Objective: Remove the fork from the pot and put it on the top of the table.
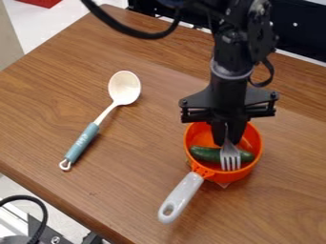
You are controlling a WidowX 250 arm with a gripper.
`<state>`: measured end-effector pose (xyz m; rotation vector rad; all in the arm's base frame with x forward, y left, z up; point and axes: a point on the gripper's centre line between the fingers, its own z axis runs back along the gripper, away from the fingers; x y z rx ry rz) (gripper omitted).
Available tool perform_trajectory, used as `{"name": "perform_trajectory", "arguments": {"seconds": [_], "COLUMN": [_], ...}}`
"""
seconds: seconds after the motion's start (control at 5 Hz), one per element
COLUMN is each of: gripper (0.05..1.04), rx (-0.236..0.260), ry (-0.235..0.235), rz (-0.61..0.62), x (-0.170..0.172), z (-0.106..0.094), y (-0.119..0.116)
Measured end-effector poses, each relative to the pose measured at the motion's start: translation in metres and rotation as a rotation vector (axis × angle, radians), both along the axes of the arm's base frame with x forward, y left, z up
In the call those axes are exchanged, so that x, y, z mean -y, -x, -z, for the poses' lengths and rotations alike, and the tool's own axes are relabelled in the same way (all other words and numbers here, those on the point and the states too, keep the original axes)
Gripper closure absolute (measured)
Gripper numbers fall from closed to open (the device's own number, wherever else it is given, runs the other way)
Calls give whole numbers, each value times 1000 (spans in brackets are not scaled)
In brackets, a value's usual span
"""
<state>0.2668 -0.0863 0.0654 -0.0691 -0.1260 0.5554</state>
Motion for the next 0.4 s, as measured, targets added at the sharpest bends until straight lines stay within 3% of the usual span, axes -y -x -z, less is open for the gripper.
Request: {"name": "perform_trajectory", "arguments": {"seconds": [0.2,0.4], "gripper": [971,971], "rx": [29,33], "ry": [25,28], "rz": [-6,12], "x": [0,-1], "z": [-15,-17], "y": [-6,-6]}}
